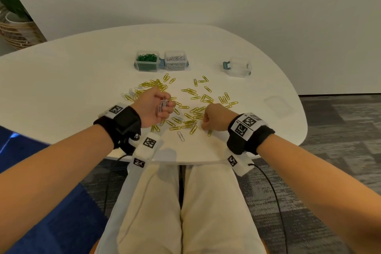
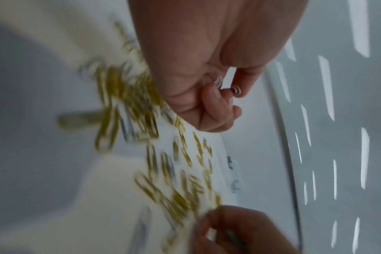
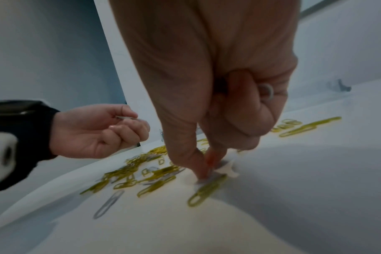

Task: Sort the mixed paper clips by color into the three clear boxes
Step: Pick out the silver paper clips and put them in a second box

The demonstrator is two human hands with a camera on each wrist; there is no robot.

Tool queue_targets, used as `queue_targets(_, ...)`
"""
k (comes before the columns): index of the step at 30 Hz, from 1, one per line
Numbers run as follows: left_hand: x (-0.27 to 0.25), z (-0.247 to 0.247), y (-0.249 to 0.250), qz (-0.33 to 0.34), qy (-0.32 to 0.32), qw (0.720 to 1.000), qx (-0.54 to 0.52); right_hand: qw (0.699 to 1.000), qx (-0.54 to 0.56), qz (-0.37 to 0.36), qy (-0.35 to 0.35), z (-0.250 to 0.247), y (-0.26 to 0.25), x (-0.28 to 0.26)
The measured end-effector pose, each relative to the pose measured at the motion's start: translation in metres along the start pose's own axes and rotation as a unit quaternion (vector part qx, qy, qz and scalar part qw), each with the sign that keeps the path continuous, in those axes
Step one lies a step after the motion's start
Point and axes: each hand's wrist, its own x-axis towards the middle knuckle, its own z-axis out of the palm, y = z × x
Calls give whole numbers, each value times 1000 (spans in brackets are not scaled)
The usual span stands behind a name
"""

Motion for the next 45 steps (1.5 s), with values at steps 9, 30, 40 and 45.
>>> queue_targets(9, -10, 25, -27, 86, -23, 637, 766, 648, 737, -53, -187, -8, 12, -2)
queue_targets(30, 12, 3, -1, 43, 147, 911, 383, 987, -4, -162, -9, -9, 1, -2)
queue_targets(40, 21, 7, 10, 64, 95, 604, 789, 982, -128, -119, -70, -11, -5, 10)
queue_targets(45, 14, 9, 13, 44, 78, 778, 622, 953, 270, -106, -87, -16, -4, 7)
